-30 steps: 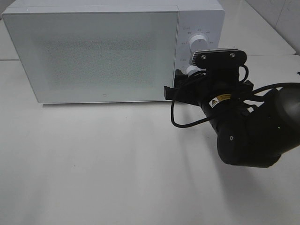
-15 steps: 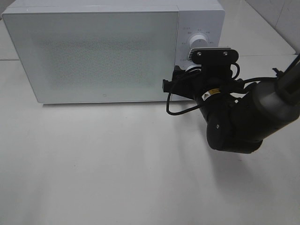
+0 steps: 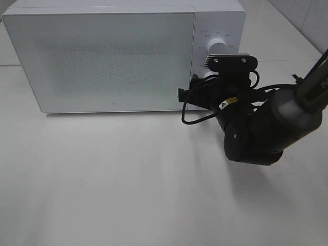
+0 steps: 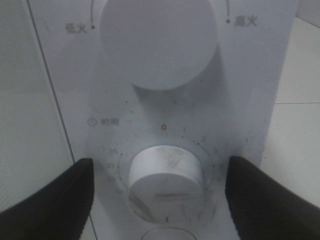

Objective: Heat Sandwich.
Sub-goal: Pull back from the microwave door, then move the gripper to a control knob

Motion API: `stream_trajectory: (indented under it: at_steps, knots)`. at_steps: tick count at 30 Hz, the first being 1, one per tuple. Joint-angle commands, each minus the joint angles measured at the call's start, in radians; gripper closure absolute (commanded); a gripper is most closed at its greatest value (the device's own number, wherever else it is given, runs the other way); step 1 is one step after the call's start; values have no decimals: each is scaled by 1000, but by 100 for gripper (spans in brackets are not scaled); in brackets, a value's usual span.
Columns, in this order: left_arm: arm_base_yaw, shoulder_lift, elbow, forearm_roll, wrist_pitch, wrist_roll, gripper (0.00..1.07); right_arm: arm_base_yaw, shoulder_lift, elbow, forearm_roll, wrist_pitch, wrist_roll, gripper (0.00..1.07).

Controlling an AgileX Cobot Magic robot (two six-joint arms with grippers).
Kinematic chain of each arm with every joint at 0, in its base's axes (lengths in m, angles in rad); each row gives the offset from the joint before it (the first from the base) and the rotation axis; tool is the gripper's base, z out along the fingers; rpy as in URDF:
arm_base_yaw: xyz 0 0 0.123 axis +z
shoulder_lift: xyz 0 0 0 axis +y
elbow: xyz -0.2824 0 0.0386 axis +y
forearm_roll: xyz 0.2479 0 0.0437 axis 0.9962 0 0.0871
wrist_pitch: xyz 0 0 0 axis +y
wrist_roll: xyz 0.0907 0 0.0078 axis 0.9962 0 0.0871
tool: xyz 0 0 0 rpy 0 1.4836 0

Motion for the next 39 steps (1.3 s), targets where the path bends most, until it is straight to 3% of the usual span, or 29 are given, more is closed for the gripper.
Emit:
stream_trajectory:
  at_steps: [1, 3, 4, 6, 7, 9, 13, 33, 39]
  knots:
    - [4, -27, 4, -3, -8, -2, 3, -5, 1, -14, -21, -3, 1, 48]
    - [4, -27, 4, -3, -8, -2, 3, -5, 1, -14, -18, -4, -2, 51]
    - [4, -27, 4, -3, -8, -2, 3, -5, 1, -14, -12, -11, -2, 61]
    - [4, -27, 4, -3, -8, -2, 3, -5, 1, -14, -9, -17, -3, 73]
    - [4, -27, 4, -3, -8, -2, 3, -5, 1, -14, -9, -17, -3, 73]
    - [4, -27, 4, -3, -8, -2, 3, 5, 1, -14, -8, -21, -10, 88]
    - [4, -27, 4, -3, -8, -2, 3, 7, 1, -14, -8, -22, -33, 99]
    - [4, -27, 4, -3, -8, -2, 3, 7, 1, -14, -7, -26, -28, 98]
    - [4, -27, 4, -3, -8, -2, 3, 7, 1, -14, -8, -53, 114, 98]
